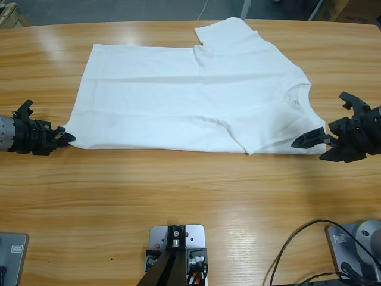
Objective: Fold clothes
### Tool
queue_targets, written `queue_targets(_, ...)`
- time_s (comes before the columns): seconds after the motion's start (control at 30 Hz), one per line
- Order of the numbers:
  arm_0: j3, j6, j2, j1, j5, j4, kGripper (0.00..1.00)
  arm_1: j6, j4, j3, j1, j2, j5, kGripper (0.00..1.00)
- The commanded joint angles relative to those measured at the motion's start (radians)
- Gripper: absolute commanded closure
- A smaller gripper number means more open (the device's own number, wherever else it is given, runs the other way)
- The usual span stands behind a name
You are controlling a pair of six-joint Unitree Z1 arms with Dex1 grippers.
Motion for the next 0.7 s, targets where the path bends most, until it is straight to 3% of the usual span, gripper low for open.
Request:
queue_targets(0.03,0.03,0.016,-0.015,0.009,-0.02,-0.015,1.0,0.099,-0.085,0.092,-0.082,-0.027,-0.002,0.133)
queue_targets(0.43,0.031,0.021,-0.033,0.009,-0.021,-0.015,1.0,0.117,-0.305,0.215,-0.248,-0.01,0.075,0.133)
queue_targets(0.7,0.031,0.026,-0.03,0.009,-0.021,-0.015,1.0,0.147,-0.436,0.306,-0.274,-0.017,0.089,0.133)
